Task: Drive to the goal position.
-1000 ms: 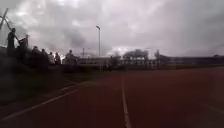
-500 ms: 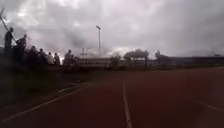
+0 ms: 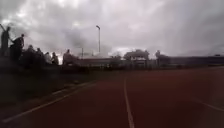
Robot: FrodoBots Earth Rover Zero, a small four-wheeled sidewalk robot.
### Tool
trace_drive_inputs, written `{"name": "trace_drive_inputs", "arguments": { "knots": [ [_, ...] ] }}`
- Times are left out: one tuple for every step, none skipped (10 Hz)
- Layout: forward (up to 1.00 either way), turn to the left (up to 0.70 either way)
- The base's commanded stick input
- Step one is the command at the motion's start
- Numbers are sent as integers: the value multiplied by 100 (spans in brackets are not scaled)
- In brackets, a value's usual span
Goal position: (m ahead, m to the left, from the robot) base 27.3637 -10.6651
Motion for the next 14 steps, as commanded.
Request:
{"name": "trace_drive_inputs", "arguments": {
  "knots": [
    [50,0],
    [50,0],
    [50,0],
    [50,0],
    [50,0],
    [50,0],
    [50,0],
    [50,0],
    [50,0],
    [50,0],
    [50,-50],
    [50,-50],
    [50,-50],
    [50,-50]
  ]
}}
